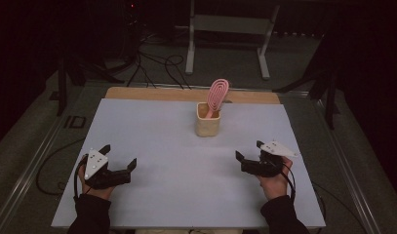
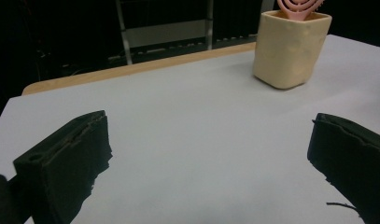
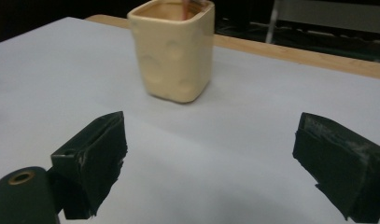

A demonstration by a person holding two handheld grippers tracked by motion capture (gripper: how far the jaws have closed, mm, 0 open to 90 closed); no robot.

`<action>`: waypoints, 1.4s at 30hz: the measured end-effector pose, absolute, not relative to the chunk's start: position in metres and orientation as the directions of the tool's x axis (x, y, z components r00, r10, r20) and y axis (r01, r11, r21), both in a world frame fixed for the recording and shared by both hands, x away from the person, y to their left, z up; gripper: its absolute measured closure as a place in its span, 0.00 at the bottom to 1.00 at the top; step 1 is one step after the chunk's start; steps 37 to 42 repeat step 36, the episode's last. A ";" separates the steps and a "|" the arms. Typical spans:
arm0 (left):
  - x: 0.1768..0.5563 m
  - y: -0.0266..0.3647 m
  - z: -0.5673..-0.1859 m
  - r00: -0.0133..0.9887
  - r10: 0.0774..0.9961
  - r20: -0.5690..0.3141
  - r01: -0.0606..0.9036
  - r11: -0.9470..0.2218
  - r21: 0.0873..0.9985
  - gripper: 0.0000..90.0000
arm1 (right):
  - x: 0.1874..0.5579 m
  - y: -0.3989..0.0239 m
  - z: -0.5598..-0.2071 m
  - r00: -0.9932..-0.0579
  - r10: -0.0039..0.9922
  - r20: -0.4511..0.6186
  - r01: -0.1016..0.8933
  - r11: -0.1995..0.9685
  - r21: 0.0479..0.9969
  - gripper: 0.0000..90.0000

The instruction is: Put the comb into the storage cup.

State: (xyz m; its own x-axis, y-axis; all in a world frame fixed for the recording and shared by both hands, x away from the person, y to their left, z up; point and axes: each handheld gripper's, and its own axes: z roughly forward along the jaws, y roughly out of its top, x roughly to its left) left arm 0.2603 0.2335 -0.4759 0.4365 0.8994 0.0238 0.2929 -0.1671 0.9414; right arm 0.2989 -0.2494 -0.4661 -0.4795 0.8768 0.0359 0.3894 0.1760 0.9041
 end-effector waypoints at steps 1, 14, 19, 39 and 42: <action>0.260 0.233 -0.476 0.437 0.899 0.026 0.293 -0.169 0.941 0.00 | 0.296 -0.250 -0.468 -0.482 0.875 0.034 0.384 0.176 0.906 0.11; 0.257 0.233 -0.477 0.445 0.894 0.047 0.280 -0.189 0.941 0.00 | 0.266 -0.262 -0.482 -0.498 0.867 -0.023 0.301 0.198 0.933 0.11; 0.257 0.236 -0.479 0.438 0.898 0.041 0.278 -0.179 0.944 0.00 | 0.262 -0.268 -0.486 -0.489 0.872 -0.019 0.292 0.184 0.939 0.11; 0.256 0.235 -0.490 0.434 0.899 0.054 0.296 -0.199 0.934 0.00 | 0.256 -0.277 -0.490 -0.451 0.891 -0.049 0.274 0.191 0.942 0.11; 0.256 0.235 -0.490 0.434 0.899 0.054 0.296 -0.199 0.934 0.00 | 0.256 -0.277 -0.490 -0.451 0.891 -0.049 0.274 0.191 0.942 0.11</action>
